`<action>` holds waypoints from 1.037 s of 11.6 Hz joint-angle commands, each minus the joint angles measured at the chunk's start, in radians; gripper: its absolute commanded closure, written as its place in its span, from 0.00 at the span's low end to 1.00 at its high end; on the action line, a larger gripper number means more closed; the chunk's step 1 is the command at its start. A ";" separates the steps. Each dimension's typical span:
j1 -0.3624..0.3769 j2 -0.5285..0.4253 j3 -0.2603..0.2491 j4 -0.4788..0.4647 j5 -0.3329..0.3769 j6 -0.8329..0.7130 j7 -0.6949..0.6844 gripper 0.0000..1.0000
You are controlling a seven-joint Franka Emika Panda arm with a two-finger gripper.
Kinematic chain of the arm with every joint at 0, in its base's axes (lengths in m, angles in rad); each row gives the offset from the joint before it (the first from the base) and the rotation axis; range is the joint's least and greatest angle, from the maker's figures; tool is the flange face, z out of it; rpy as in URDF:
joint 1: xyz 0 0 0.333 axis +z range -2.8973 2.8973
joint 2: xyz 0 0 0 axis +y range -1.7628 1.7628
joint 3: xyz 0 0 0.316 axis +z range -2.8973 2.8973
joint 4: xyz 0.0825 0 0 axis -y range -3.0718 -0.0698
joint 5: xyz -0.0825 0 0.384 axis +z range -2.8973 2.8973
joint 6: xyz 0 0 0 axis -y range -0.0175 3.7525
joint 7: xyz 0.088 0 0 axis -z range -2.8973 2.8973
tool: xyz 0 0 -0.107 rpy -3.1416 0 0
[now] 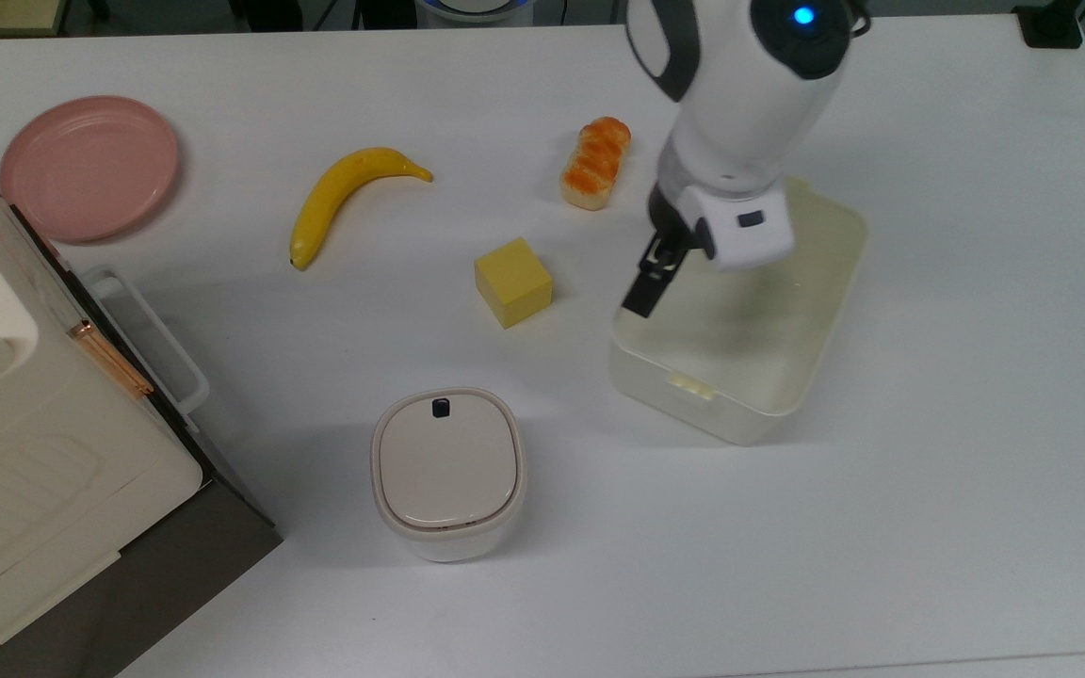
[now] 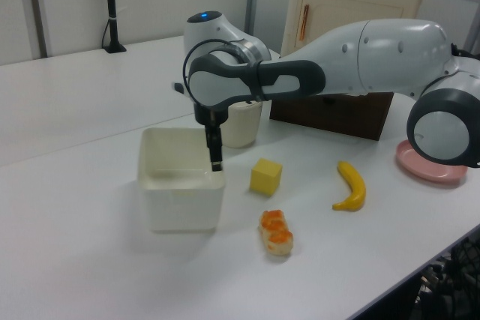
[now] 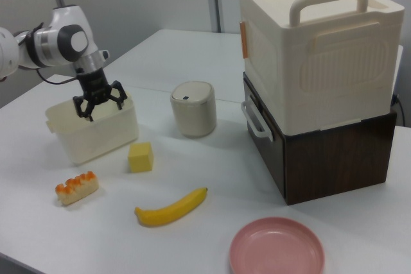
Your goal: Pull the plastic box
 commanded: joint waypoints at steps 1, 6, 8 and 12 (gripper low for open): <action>0.006 -0.051 -0.067 -0.012 0.008 -0.082 -0.138 0.00; 0.017 -0.098 -0.021 0.001 0.068 -0.070 0.205 0.00; -0.033 -0.175 0.033 -0.007 0.083 -0.072 0.248 0.00; -0.360 -0.380 0.225 -0.064 0.079 -0.159 0.755 0.00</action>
